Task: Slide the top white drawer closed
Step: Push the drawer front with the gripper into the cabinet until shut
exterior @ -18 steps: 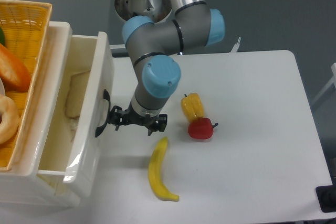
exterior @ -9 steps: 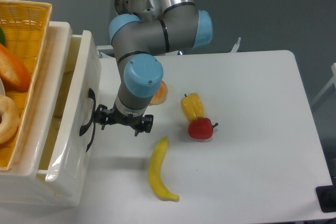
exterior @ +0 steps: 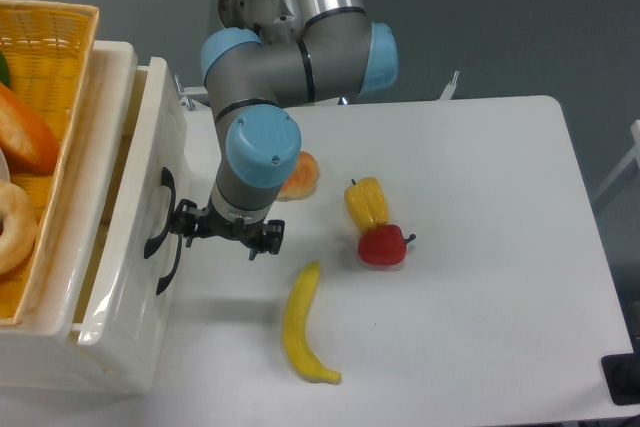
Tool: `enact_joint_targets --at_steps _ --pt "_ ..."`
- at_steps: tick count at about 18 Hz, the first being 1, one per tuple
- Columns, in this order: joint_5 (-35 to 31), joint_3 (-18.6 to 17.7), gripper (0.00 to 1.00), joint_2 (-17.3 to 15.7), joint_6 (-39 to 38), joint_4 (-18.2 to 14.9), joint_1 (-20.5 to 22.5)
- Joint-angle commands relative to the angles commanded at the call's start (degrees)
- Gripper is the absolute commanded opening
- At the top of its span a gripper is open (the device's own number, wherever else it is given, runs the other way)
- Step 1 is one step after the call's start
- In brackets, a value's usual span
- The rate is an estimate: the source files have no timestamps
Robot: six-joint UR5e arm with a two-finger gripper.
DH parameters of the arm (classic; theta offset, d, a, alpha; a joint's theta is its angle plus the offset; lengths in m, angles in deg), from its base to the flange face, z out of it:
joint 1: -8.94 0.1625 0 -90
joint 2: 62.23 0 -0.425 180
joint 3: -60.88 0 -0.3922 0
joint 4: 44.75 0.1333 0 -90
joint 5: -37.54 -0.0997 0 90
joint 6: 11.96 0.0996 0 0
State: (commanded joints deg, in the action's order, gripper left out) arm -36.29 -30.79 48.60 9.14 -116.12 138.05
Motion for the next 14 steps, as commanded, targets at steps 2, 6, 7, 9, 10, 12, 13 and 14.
enact_joint_targets --at_steps 2,6,7,9,10,12,13,14 --pt "0.0 0.0 1.00 -0.1 -0.1 0.0 -0.2" --pt "0.3 -0.4 1.00 -0.1 -0.4 0.0 -0.4" --pt "0.3 -0.4 1.00 -0.1 -0.5 0.0 -0.4" --pt "0.4 -0.4 1.00 -0.1 -0.6 0.0 -0.4" --pt "0.4 -0.4 1.00 -0.1 -0.8 0.0 -0.4" --pt "0.9 -0.3 1.00 -0.1 -1.6 0.1 -0.5" --pt "1.0 -0.4 1.00 -0.1 -1.6 0.1 -0.5" --pt "1.0 -0.4 1.00 -0.1 -1.7 0.1 -0.5"
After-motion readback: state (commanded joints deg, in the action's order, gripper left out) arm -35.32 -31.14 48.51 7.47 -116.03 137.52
